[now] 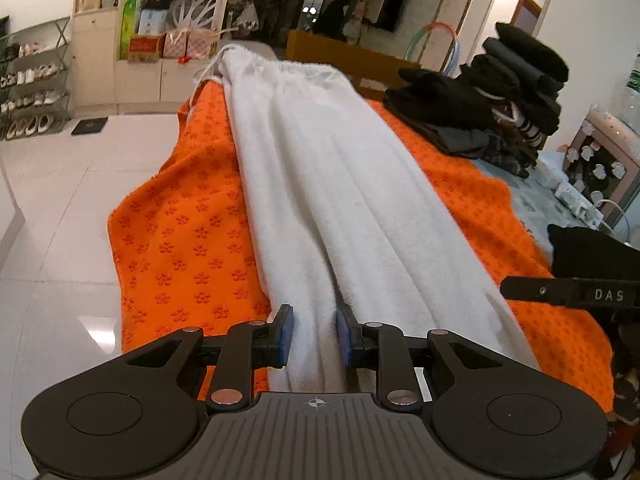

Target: Fold clothes

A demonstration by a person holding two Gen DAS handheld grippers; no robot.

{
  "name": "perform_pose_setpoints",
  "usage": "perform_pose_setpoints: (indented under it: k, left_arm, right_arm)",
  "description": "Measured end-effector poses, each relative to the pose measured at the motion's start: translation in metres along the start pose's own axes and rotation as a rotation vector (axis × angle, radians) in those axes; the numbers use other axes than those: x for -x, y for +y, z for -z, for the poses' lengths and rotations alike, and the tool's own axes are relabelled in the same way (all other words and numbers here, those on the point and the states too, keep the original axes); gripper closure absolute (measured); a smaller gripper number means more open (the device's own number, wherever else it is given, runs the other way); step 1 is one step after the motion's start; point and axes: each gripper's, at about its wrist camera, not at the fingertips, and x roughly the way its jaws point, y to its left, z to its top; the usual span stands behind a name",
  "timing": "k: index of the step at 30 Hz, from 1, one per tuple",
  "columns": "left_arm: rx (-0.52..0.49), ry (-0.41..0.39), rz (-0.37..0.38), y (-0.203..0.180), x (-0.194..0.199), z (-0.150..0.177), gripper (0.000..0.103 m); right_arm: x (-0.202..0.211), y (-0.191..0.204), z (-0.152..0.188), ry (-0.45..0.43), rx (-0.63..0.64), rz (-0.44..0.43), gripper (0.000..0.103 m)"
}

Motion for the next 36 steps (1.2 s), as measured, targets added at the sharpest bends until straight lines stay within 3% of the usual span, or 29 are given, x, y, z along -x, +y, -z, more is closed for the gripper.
perform_pose_setpoints:
  k: [8, 14, 15, 16, 17, 18, 24, 27, 30, 32, 35, 36]
  left_arm:
    - [0.069, 0.012, -0.001, -0.001, -0.015, -0.002, 0.067]
    - [0.11, -0.001, -0.002, 0.003, -0.017, -0.001, 0.072]
    - [0.125, -0.007, -0.001, 0.005, -0.016, -0.001, 0.081]
    - [0.139, -0.013, 0.0, 0.008, -0.014, -0.001, 0.091]
    - [0.153, -0.019, 0.002, 0.01, -0.012, -0.001, 0.095]
    - [0.167, -0.025, 0.003, 0.012, -0.011, -0.001, 0.096]
    - [0.21, -0.07, -0.026, 0.029, 0.015, -0.007, 0.097]
    - [0.233, -0.046, -0.046, 0.044, 0.016, -0.002, 0.097]
    - [0.184, -0.005, -0.056, 0.044, 0.004, 0.005, 0.096]
    - [0.233, -0.015, -0.027, 0.049, 0.006, 0.005, 0.095]
    - [0.291, -0.075, 0.009, 0.057, 0.015, -0.001, 0.081]
    - [0.307, -0.094, 0.018, 0.06, 0.017, -0.004, 0.068]
  right_arm:
    - [-0.013, 0.003, -0.006, -0.007, 0.02, -0.018, 0.054]
    - [-0.029, 0.009, -0.008, 0.05, 0.044, -0.05, 0.054]
    - [-0.03, 0.009, -0.007, 0.054, 0.04, -0.05, 0.058]
    - [-0.032, 0.008, -0.007, 0.055, 0.035, -0.05, 0.069]
    - [-0.033, 0.008, -0.007, 0.056, 0.029, -0.051, 0.077]
    - [-0.032, 0.006, -0.008, 0.053, 0.022, -0.048, 0.092]
    - [-0.005, -0.003, -0.017, 0.01, -0.002, -0.048, 0.099]
    - [-0.004, -0.012, -0.015, 0.026, -0.011, -0.042, 0.099]
    - [-0.012, -0.013, -0.011, 0.055, 0.008, -0.035, 0.098]
    - [-0.018, -0.01, -0.01, 0.077, 0.034, -0.032, 0.097]
    - [-0.012, -0.007, -0.018, 0.059, 0.063, -0.023, 0.087]
    - [-0.01, -0.008, -0.023, 0.049, 0.065, -0.023, 0.079]
